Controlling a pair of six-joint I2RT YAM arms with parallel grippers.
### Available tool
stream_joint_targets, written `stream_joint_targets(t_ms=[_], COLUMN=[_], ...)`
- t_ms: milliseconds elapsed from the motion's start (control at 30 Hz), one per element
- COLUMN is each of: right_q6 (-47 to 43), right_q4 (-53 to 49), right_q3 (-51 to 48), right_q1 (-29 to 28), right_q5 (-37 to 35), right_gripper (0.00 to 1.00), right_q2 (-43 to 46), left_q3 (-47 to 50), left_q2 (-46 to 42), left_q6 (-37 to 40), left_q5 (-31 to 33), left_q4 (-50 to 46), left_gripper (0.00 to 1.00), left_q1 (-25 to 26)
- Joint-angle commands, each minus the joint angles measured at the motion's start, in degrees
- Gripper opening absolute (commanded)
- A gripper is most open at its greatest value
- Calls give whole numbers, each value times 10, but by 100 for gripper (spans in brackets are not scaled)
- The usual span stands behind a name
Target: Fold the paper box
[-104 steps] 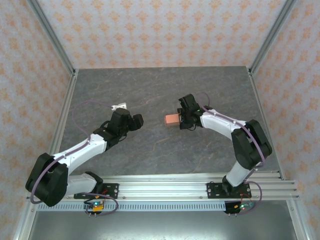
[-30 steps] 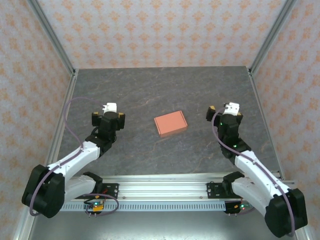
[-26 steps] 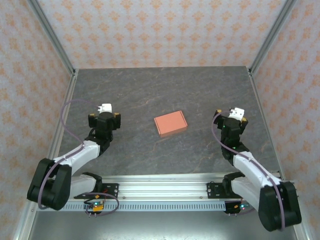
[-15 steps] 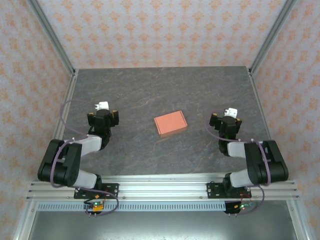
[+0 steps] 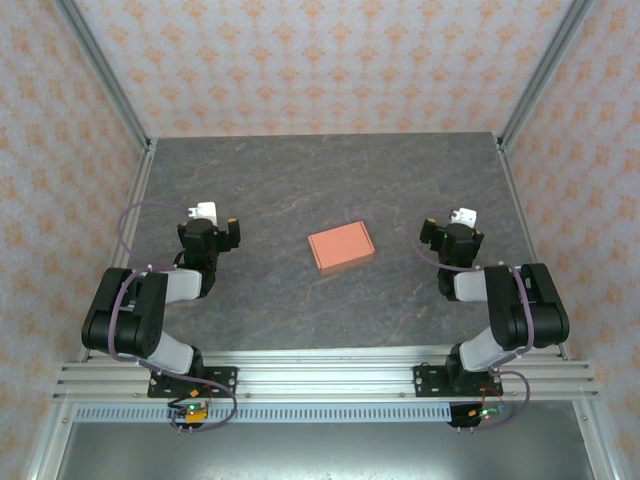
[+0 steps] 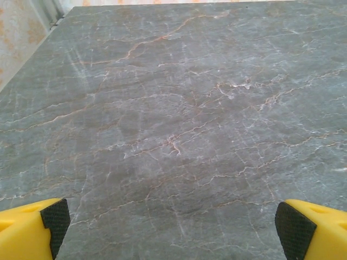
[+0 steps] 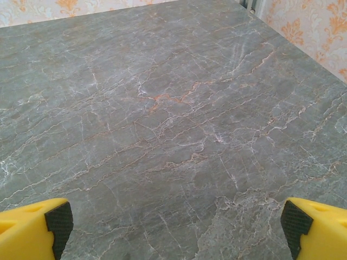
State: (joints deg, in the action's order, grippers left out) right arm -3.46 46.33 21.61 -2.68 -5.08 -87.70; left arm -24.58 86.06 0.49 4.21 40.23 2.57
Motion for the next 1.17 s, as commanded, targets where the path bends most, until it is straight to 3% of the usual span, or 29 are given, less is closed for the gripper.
stream_joint_targets(t_ms=[0, 1133], right_q6=[9, 10], right_q4=[-5, -20], right_q3=[17, 24], right_q1=[3, 4], right_q5=[0, 3], right_gripper=[99, 99], right_q2=[3, 6], left_q3=[0, 1], left_q2=[0, -1], left_q6=[3, 7], left_q5=[-8, -5], left_q4=[23, 23], left_gripper=[100, 100], left_q1=[-5, -2])
